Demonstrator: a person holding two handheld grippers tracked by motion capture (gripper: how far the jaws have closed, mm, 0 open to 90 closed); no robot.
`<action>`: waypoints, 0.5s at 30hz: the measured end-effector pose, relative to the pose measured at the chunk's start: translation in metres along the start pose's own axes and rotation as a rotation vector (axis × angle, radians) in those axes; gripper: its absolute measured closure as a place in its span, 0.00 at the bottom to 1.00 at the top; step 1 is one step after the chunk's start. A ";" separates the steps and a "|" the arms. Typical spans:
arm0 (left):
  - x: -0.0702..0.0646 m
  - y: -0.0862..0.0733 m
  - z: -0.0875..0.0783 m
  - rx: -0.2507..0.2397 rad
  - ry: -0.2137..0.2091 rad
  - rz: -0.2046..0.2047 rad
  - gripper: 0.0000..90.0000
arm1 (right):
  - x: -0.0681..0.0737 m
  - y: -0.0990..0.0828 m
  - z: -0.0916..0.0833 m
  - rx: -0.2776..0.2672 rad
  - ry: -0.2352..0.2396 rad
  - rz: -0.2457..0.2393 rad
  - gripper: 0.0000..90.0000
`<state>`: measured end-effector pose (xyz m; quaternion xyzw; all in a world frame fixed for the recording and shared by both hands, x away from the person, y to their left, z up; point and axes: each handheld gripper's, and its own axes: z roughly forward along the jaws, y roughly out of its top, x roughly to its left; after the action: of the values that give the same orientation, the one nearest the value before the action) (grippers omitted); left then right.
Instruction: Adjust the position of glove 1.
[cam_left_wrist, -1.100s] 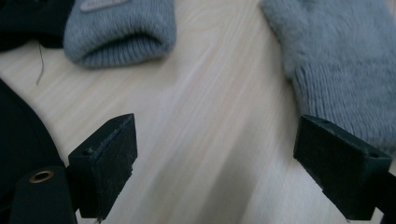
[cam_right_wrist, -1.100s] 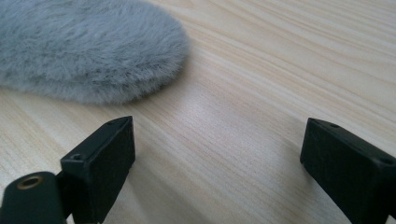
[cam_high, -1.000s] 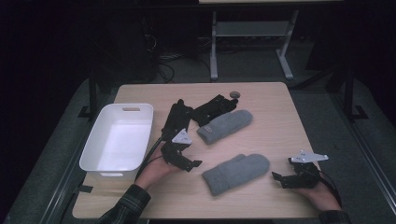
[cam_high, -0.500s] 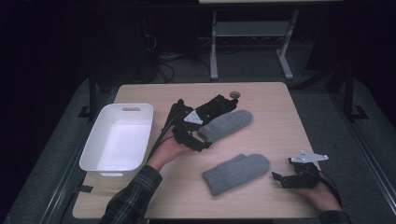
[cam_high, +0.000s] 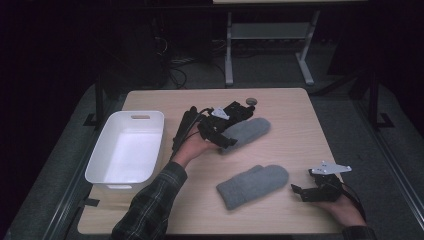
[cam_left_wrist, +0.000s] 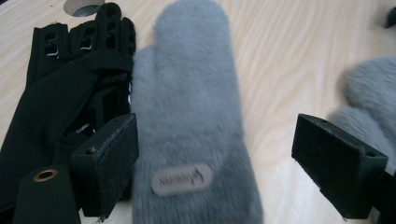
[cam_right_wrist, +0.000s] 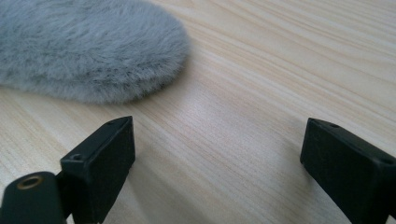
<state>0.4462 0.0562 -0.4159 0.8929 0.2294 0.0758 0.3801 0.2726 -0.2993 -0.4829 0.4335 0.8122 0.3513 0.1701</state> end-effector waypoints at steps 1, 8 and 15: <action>0.001 0.002 0.003 0.001 0.006 -0.001 0.16 | 0.000 0.000 0.000 0.000 0.000 0.000 0.11; 0.011 0.013 0.026 0.027 0.008 0.001 0.16 | 0.000 0.000 0.000 0.000 0.001 0.001 0.11; 0.013 0.025 0.040 0.015 0.010 -0.003 0.16 | 0.000 0.000 0.000 0.000 0.003 -0.002 0.11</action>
<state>0.4789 0.0210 -0.4268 0.8949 0.2330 0.0782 0.3725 0.2728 -0.2994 -0.4829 0.4323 0.8129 0.3517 0.1691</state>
